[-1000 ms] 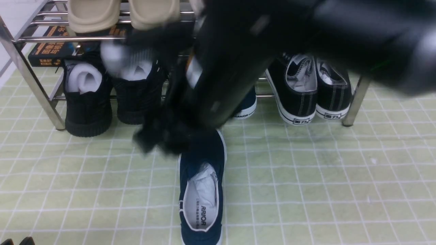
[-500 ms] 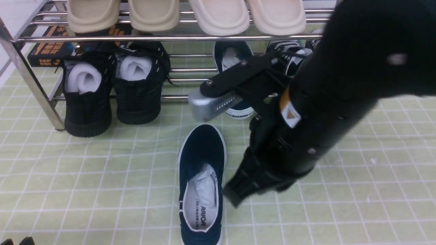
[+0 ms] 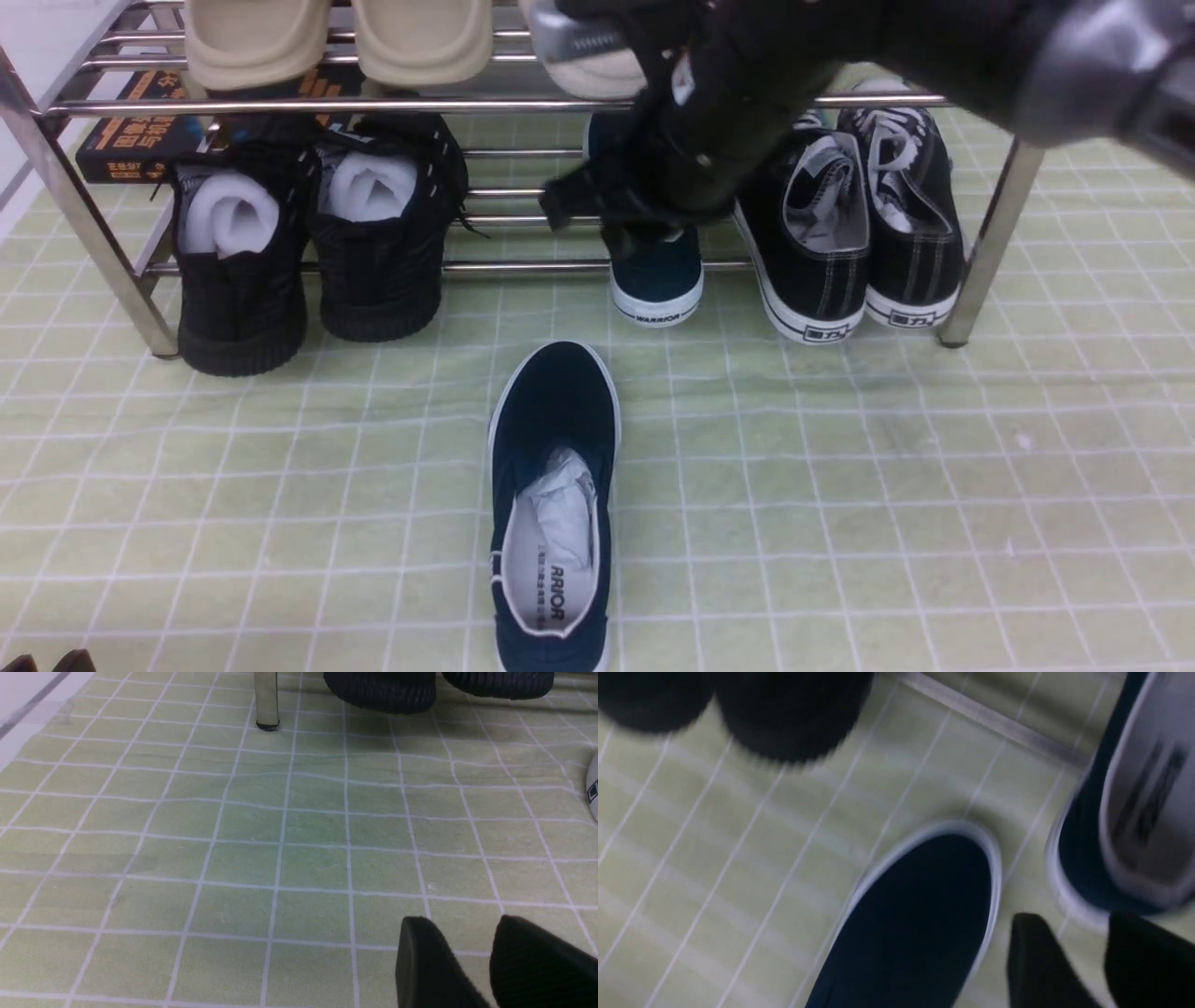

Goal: Take the shoes off the shelf with your hand from the green coffee tablecloth.
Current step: 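Grasp a shoe standing on the lower shelf of the shoe rack, then set the held shoe down on the floor in front of the rack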

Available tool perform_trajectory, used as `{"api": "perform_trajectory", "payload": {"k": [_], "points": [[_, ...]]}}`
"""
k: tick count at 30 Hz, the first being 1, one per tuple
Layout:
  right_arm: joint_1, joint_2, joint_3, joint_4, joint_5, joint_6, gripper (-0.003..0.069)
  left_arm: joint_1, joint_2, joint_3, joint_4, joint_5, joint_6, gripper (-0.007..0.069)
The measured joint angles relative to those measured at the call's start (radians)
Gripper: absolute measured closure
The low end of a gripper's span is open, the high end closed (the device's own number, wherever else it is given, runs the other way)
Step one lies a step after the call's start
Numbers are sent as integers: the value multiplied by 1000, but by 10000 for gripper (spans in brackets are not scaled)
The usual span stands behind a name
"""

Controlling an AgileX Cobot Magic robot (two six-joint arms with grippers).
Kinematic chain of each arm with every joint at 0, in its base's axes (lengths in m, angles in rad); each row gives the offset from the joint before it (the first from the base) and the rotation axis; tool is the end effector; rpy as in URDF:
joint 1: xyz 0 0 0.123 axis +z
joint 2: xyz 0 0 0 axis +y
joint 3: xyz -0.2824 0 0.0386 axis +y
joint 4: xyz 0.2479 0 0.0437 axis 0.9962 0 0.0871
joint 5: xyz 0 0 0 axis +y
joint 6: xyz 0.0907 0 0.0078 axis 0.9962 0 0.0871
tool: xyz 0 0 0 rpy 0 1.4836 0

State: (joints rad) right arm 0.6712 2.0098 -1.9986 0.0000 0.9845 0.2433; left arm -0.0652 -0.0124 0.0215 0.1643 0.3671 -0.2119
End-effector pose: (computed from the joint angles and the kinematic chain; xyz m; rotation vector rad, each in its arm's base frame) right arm 0.3596 0.2856 0.3313 -0.5352 2.4632 0.3826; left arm 0.0529 0.0019 0.1739 -0.0345 1.8546 -0.0314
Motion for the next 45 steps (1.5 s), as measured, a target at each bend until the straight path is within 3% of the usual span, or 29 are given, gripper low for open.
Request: {"api": "perform_trajectory", "payload": {"k": [6, 14, 20, 26, 27, 35, 45], "points": [[-13, 111, -32, -87, -140, 1, 223, 0, 0, 0, 0, 0, 0, 383], [-13, 187, -35, -172, -235, 1, 200, 0, 0, 0, 0, 0, 0, 383], [-12, 232, -40, -324, -271, 87, 286, 0, 0, 0, 1, 0, 0, 383], [-8, 235, -50, -336, -216, 147, 603, 0, 0, 0, 1, 0, 0, 383], [-7, 233, -57, -328, -198, 148, 630, 0, 0, 0, 1, 0, 0, 383], [-11, 160, -62, -211, -49, 110, 631, 0, 0, 0, 1, 0, 0, 383], [-11, -34, -62, 105, 281, -171, 631, 0, 0, 0, 2, 0, 0, 383]]}}
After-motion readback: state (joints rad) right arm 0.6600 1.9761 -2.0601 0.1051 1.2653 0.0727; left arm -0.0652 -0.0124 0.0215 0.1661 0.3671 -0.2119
